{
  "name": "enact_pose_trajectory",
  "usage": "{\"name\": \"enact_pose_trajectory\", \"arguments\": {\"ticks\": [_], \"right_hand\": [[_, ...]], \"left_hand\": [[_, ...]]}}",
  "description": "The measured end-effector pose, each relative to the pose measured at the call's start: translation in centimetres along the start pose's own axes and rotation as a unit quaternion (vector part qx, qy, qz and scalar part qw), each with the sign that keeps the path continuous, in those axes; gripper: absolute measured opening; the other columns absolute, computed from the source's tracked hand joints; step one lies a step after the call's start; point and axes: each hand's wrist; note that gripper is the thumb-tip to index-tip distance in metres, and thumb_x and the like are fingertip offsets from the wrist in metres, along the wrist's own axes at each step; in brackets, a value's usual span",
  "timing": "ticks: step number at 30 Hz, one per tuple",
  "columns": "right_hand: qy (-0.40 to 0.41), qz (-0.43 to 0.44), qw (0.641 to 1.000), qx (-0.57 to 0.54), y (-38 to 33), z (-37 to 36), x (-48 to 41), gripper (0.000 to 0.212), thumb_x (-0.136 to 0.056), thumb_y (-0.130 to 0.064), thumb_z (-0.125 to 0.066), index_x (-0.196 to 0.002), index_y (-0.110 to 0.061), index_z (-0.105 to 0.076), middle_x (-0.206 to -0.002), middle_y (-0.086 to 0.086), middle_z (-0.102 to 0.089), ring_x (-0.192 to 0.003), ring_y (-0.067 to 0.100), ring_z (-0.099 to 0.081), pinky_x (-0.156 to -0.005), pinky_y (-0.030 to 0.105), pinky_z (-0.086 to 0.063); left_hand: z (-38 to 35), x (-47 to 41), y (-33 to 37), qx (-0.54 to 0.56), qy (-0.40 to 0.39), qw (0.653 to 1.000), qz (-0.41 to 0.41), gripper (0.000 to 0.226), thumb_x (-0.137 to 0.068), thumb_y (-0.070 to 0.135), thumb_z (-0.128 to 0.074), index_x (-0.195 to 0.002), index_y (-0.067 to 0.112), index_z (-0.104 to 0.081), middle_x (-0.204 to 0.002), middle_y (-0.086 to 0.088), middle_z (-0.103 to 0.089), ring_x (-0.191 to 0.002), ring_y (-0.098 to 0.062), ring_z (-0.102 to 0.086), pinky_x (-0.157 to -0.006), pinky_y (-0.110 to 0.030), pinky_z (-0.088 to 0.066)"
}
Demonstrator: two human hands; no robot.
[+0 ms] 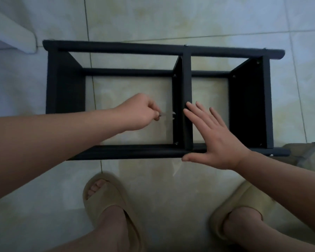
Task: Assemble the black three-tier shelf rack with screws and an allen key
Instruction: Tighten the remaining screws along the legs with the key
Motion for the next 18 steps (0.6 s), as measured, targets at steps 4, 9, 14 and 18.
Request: {"name": "enact_pose_trajectory", "arguments": {"ticks": [4, 9, 14, 18], "right_hand": [[0.122, -0.028, 0.992, -0.019, 0.3, 4.2, -3.6, 0.080, -0.096, -0.060, -0.049, -0.159, -0.016, -0.028, -0.164, 0.002, -0.030, -0.156, 0.019, -0.015, -0.127, 0.040, -0.011], [0.126, -0.134, 0.983, 0.008, 3.9, 9.4, -11.0, 0.068, -0.101, -0.036, -0.056, -0.160, -0.023, -0.025, -0.162, 0.005, -0.034, -0.154, 0.027, -0.020, -0.124, 0.045, -0.014], [-0.032, -0.217, 0.969, 0.116, 7.2, 10.6, -14.6, 0.055, -0.104, -0.039, -0.047, -0.155, -0.028, -0.029, -0.155, 0.003, -0.040, -0.145, 0.027, -0.034, -0.121, 0.050, -0.019], [0.013, -0.210, 0.962, 0.172, 7.4, 11.2, -14.0, 0.025, -0.106, -0.035, -0.044, -0.127, -0.024, -0.050, -0.123, 0.002, -0.057, -0.114, 0.028, -0.053, -0.097, 0.044, -0.039]], "left_hand": [[3.6, -1.2, 2.7, -0.078, 0.146, 0.981, -0.104, 0.011, -0.098, 0.021, -0.053, -0.093, 0.024, -0.063, -0.091, 0.007, -0.062, -0.083, -0.014, -0.055, -0.068, -0.027, -0.040], [6.9, -6.2, 6.3, -0.170, 0.213, 0.952, -0.139, 0.010, -0.100, 0.016, -0.041, -0.100, 0.022, -0.049, -0.099, 0.000, -0.053, -0.096, -0.027, -0.050, -0.075, -0.036, -0.036], [8.3, -10.8, 7.0, -0.220, 0.135, 0.966, -0.016, 0.012, -0.101, 0.017, -0.039, -0.111, 0.016, -0.046, -0.106, -0.008, -0.054, -0.093, -0.029, -0.050, -0.074, -0.035, -0.035], [8.8, -11.3, 7.5, -0.206, 0.105, 0.973, 0.007, 0.017, -0.100, 0.015, -0.039, -0.114, 0.012, -0.048, -0.104, -0.010, -0.060, -0.088, -0.026, -0.053, -0.067, -0.036, -0.035]]}}
Point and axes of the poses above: each hand's wrist, its own x-axis away from the middle knuckle, its own z-axis out of the back of the hand, y = z × x
